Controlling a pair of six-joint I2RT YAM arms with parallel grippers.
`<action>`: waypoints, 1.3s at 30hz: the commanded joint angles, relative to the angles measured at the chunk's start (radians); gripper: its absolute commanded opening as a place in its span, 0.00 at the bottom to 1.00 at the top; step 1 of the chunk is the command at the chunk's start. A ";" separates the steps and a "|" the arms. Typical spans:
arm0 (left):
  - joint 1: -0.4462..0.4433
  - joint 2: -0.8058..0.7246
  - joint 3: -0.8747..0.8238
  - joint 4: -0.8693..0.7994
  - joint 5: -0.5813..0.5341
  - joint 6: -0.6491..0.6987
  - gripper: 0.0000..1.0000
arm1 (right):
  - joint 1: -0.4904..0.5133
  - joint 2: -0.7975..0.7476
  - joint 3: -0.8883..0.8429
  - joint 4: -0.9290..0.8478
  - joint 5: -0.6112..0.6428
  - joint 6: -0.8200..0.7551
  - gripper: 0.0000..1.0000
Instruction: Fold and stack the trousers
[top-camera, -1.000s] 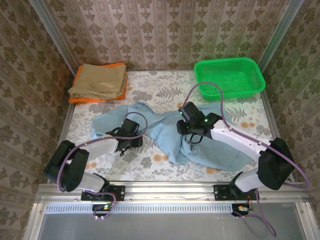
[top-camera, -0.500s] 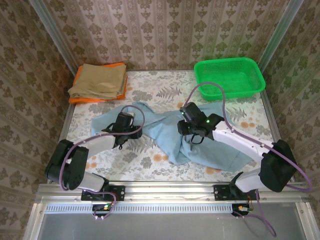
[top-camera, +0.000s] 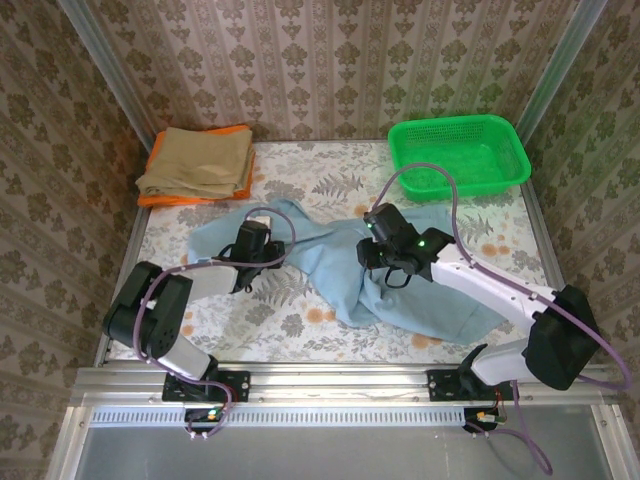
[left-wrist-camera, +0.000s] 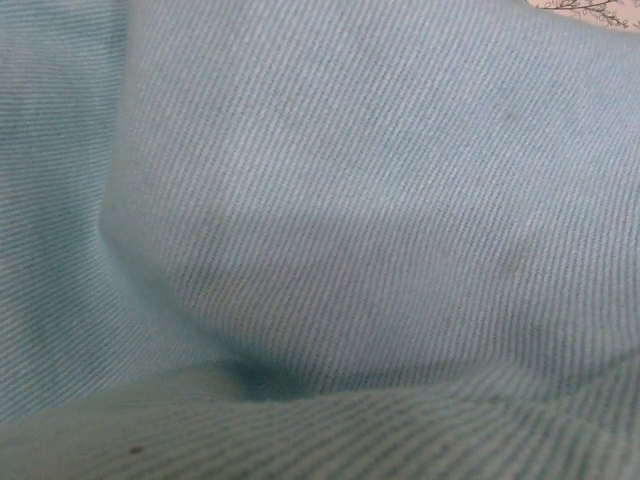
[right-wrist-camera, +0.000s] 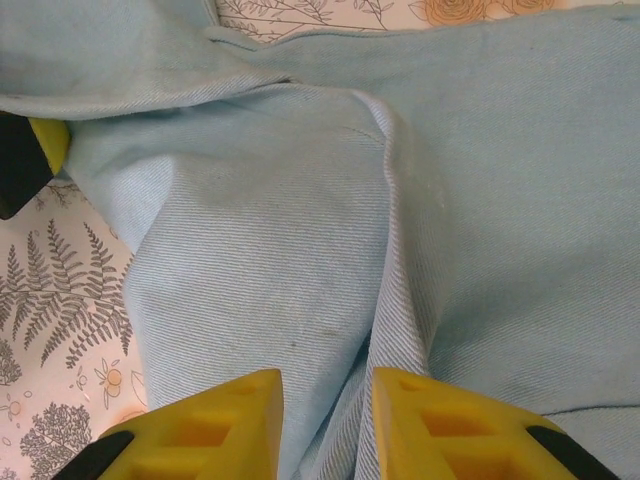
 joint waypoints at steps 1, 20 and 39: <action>-0.009 -0.046 -0.042 -0.008 -0.047 -0.014 0.40 | -0.005 -0.034 -0.020 -0.010 0.014 0.016 0.31; -0.089 -0.428 0.259 -0.634 -0.023 0.103 0.00 | -0.009 -0.085 -0.058 -0.019 0.025 0.027 0.31; 0.169 -0.471 0.536 -1.227 0.678 0.170 0.00 | 0.022 -0.080 -0.047 -0.030 -0.068 0.023 0.36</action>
